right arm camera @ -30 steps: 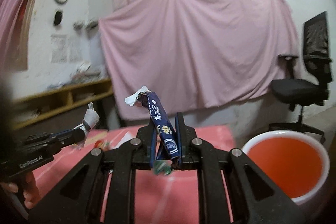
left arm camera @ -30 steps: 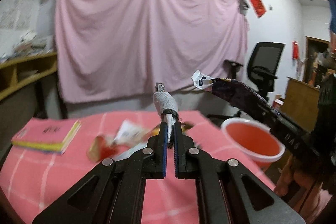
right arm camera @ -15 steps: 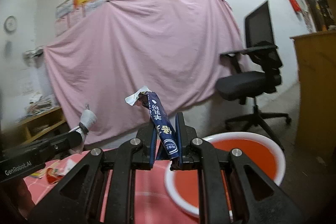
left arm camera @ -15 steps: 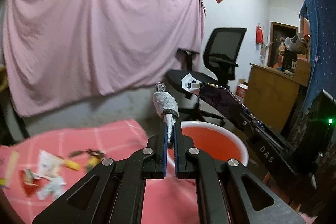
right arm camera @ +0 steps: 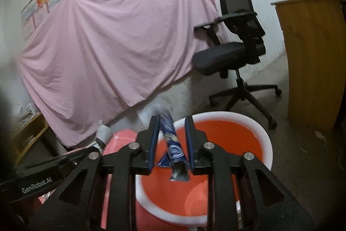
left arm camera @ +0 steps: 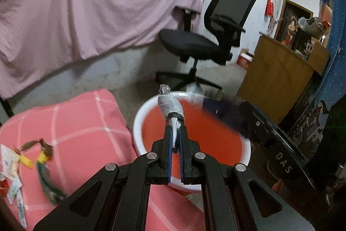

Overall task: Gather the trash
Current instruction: 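Carry both items over the orange bucket and open both tools to drop them, then return both tools to the table above the remaining trash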

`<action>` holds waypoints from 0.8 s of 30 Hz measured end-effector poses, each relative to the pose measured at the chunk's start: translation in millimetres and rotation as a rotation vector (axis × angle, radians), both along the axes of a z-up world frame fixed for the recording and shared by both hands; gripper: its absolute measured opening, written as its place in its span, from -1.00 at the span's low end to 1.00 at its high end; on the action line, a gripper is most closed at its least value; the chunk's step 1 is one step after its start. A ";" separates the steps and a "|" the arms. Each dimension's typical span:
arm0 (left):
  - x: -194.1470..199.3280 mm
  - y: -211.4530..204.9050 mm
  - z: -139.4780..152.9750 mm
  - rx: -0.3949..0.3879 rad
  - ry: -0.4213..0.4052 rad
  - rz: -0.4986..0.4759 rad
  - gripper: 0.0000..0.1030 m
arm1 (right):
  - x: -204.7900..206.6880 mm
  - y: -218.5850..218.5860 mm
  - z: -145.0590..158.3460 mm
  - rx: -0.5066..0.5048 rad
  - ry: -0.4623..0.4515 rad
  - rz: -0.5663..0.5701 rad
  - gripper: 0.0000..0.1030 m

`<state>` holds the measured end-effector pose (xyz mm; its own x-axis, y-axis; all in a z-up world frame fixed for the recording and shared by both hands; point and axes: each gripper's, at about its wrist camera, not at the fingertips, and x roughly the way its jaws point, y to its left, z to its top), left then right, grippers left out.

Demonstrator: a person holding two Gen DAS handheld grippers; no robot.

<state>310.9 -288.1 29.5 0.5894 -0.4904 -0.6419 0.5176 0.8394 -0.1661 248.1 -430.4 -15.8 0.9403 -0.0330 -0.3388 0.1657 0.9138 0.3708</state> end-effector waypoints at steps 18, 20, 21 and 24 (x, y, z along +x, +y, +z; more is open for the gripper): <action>-1.6 57.2 12.7 -0.114 -0.035 0.153 -0.13 | -5.3 3.6 7.6 -0.014 -0.030 -0.015 1.00; -8.3 69.5 17.7 -0.122 -0.072 0.183 -0.07 | -7.0 9.6 12.2 -0.029 -0.054 -0.007 1.00; -11.4 76.1 20.2 -0.126 -0.092 0.202 0.01 | -8.2 12.8 14.4 -0.034 -0.067 -0.001 1.00; -24.1 101.5 26.7 -0.153 -0.151 0.266 0.12 | -13.9 27.2 23.4 -0.059 -0.129 0.025 1.00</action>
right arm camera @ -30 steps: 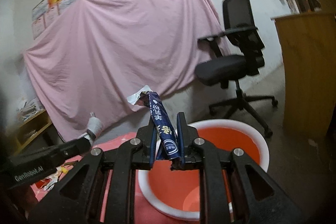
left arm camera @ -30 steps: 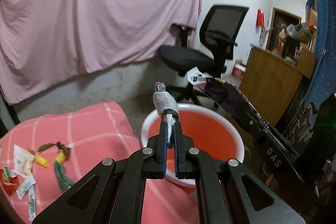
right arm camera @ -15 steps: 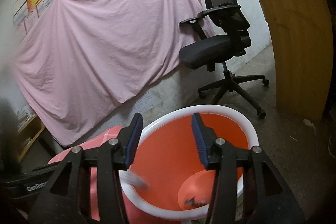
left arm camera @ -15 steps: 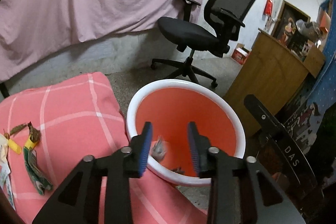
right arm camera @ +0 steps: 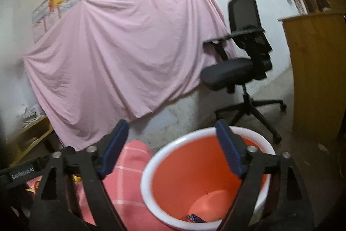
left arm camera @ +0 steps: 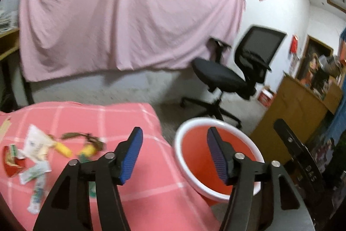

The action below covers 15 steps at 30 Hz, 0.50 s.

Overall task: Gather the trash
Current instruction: 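Return both tools to the table above the remaining trash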

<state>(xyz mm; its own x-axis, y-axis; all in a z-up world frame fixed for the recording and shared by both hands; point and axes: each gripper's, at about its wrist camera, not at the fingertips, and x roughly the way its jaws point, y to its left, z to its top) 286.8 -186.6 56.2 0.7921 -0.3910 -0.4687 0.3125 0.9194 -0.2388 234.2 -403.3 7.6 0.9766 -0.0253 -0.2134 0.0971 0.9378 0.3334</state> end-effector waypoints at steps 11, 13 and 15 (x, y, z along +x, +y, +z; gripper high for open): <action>-51.1 99.9 12.9 -0.013 -0.206 0.290 0.97 | -9.7 51.7 22.9 -0.068 -0.125 0.110 1.00; -61.9 114.2 12.1 0.002 -0.236 0.318 0.97 | -14.6 61.8 25.3 -0.075 -0.154 0.128 1.00; -73.9 126.3 8.9 0.017 -0.270 0.353 0.97 | -17.6 73.5 28.2 -0.086 -0.184 0.150 1.00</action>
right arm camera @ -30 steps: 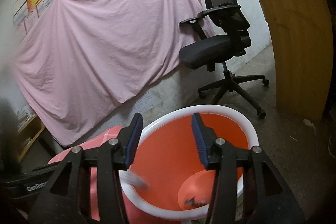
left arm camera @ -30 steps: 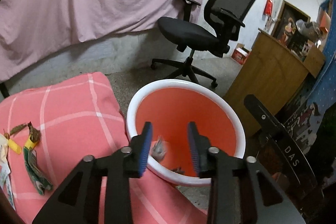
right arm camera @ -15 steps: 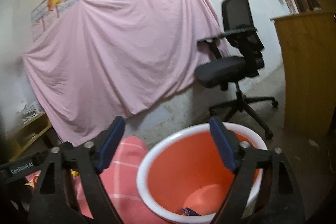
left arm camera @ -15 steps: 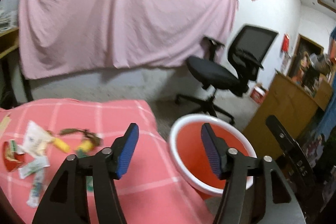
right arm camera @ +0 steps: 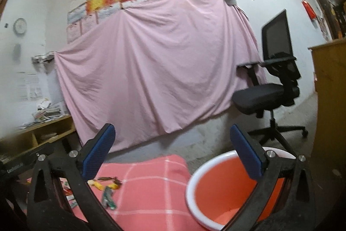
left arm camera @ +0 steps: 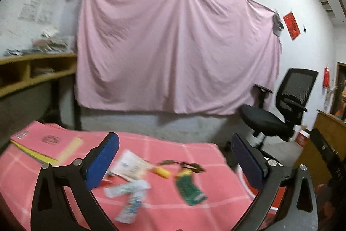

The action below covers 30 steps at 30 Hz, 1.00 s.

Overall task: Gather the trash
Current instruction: 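Return both tools to the table above the remaining trash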

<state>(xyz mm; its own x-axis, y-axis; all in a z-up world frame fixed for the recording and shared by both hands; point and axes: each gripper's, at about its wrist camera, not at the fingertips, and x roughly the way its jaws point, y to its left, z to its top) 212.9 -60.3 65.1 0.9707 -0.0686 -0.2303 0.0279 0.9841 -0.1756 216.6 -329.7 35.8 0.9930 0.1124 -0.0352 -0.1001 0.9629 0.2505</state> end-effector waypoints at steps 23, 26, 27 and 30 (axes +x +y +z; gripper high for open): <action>-54.8 72.6 -64.1 0.075 -0.032 0.146 0.97 | 21.0 127.8 -34.5 -0.306 0.127 0.296 1.00; -53.6 74.4 -65.1 0.059 -0.018 0.136 0.97 | 33.0 130.1 -42.5 -0.314 0.181 0.316 1.00; -52.0 74.0 -65.0 0.058 -0.008 0.131 0.97 | 36.5 130.7 -44.1 -0.315 0.198 0.319 1.00; -47.3 72.3 -67.4 0.060 0.029 0.100 0.97 | 45.1 132.5 -52.4 -0.315 0.253 0.341 1.00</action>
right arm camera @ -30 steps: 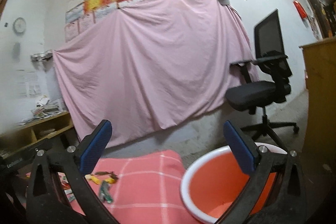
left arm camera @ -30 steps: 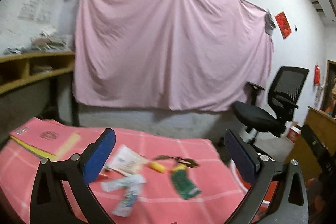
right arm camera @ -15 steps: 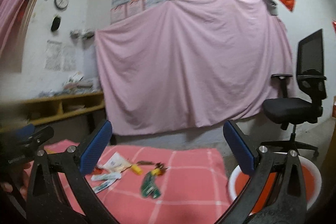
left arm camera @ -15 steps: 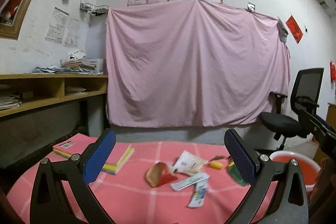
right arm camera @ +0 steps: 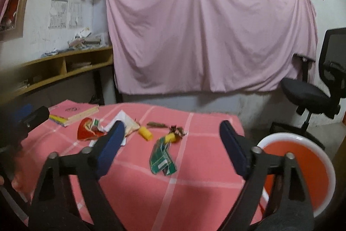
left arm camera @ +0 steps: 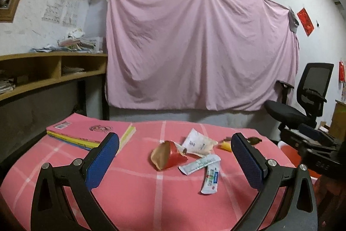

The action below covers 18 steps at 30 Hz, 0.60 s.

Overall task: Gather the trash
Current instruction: 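Return both tools to the table above the remaining trash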

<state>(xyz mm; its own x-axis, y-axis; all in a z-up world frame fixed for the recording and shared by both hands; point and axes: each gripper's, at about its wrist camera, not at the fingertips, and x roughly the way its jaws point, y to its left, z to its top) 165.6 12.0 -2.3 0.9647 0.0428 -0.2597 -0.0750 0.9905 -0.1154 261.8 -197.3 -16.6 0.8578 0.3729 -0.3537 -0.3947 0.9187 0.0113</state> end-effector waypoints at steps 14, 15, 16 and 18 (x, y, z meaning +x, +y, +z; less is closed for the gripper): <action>48.4 -25.2 -19.1 0.011 0.276 -0.227 0.53 | 39.1 9.5 -33.7 -0.016 0.285 0.067 1.00; 53.4 -28.3 -22.2 0.014 0.309 -0.245 0.43 | 40.6 9.7 -35.4 -0.018 0.297 0.068 1.00; 57.4 -29.4 -25.4 0.015 0.336 -0.258 0.40 | 42.0 11.2 -36.4 -0.021 0.307 0.068 1.00; 64.7 -33.1 -29.6 0.011 0.381 -0.281 0.37 | 45.2 13.4 -38.4 -0.026 0.327 0.068 1.00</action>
